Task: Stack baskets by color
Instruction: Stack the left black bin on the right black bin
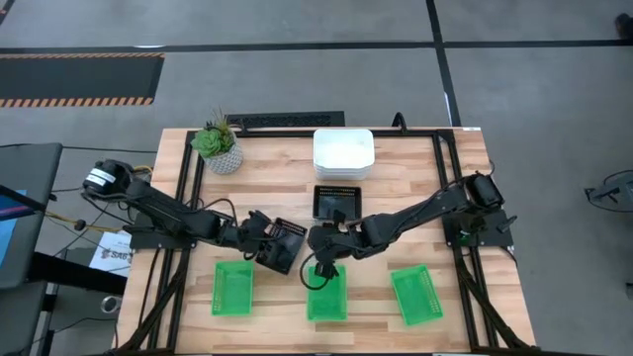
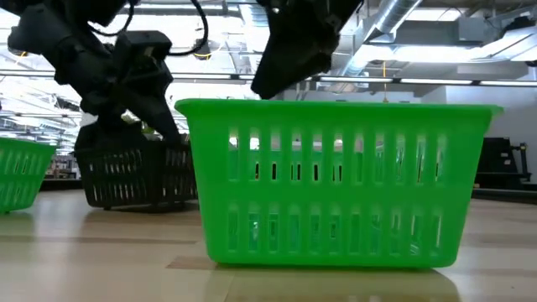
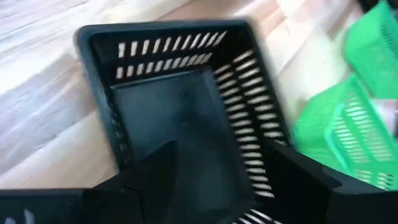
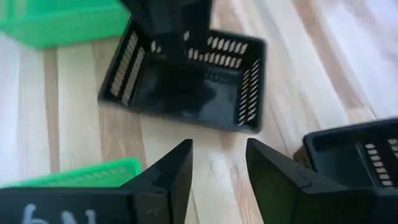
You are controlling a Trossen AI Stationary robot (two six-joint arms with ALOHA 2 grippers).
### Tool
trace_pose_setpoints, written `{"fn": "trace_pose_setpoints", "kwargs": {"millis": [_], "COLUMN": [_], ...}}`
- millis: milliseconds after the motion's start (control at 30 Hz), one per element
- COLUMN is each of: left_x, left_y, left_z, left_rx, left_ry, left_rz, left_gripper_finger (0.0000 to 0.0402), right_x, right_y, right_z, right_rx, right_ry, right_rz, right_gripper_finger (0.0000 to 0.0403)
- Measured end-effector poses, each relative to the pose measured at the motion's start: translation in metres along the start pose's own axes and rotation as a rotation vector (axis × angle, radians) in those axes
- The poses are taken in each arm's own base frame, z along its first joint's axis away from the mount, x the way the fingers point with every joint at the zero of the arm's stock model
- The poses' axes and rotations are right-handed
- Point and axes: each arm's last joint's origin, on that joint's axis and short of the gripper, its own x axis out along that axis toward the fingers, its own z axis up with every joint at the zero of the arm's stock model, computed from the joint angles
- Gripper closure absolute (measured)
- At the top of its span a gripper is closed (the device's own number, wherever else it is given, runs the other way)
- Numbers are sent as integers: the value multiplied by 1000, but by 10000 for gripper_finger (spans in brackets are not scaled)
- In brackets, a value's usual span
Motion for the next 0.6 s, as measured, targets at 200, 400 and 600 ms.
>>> {"fn": "trace_pose_setpoints", "kwargs": {"millis": [200, 400, 600], "left_x": [14, 15, 3], "left_y": [-4, -21, -43], "left_z": [2, 9, 23], "left_rx": [7, 30, 109], "left_ry": [-1, -5, -49], "left_rz": [-66, -229, -308], "left_gripper_finger": [178, 178, 178], "right_x": [5, 6, 6], "right_y": [-3, -4, -3], "right_z": [2, 2, 1], "right_rx": [-18, -88, -145], "right_ry": [4, 7, 13], "right_rz": [45, 51, 53], "right_gripper_finger": [227, 231, 231]}}
